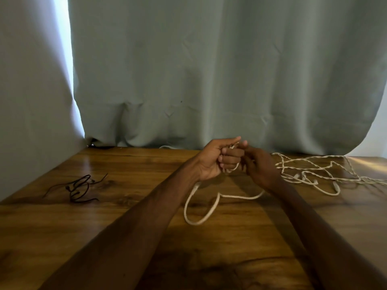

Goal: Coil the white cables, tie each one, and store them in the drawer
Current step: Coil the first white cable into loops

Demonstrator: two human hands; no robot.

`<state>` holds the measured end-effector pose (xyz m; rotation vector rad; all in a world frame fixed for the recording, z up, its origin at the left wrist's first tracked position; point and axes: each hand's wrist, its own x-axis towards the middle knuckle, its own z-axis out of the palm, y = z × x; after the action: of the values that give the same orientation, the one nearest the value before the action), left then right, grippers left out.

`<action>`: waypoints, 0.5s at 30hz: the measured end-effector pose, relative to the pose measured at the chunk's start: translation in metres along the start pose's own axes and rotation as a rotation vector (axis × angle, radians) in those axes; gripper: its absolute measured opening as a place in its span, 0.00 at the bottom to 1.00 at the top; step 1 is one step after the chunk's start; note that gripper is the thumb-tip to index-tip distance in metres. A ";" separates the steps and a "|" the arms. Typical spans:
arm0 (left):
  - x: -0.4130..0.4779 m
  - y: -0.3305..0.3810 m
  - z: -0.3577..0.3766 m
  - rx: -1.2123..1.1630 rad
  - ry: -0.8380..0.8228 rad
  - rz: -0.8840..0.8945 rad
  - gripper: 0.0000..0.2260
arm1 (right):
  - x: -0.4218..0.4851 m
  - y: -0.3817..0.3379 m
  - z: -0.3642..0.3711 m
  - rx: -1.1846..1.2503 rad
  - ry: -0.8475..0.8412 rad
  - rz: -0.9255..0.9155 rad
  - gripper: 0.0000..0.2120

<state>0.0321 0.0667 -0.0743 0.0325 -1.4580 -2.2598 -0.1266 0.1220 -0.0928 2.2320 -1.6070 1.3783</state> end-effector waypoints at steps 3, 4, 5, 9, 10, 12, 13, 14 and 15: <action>0.003 0.002 -0.001 -0.125 0.112 0.128 0.16 | -0.003 -0.006 0.017 -0.026 -0.159 0.044 0.19; 0.004 0.003 -0.003 -0.153 0.184 0.181 0.16 | -0.003 -0.009 0.023 -0.053 -0.191 0.039 0.17; 0.004 0.003 -0.006 -0.175 0.266 0.236 0.16 | -0.003 -0.011 0.028 -0.077 -0.218 0.030 0.15; 0.000 0.007 -0.020 -0.153 0.515 0.399 0.10 | -0.001 -0.021 0.042 -0.124 -0.312 -0.012 0.15; -0.002 0.007 -0.021 -0.137 0.557 0.405 0.08 | -0.001 -0.023 0.044 -0.136 -0.322 -0.025 0.15; -0.004 0.008 -0.022 -0.145 0.641 0.436 0.09 | 0.001 -0.026 0.044 -0.143 -0.329 -0.035 0.14; -0.004 0.009 -0.022 -0.152 0.679 0.456 0.10 | 0.001 -0.029 0.043 -0.145 -0.328 -0.026 0.13; -0.004 0.010 -0.023 -0.161 0.702 0.480 0.09 | 0.001 -0.031 0.041 -0.135 -0.329 -0.007 0.13; -0.003 0.010 -0.025 -0.158 0.726 0.500 0.09 | 0.001 -0.033 0.039 -0.108 -0.326 0.014 0.13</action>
<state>0.0448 0.0430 -0.0768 0.3575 -0.7878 -1.6782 -0.0767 0.1158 -0.1015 2.4823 -1.7425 0.9384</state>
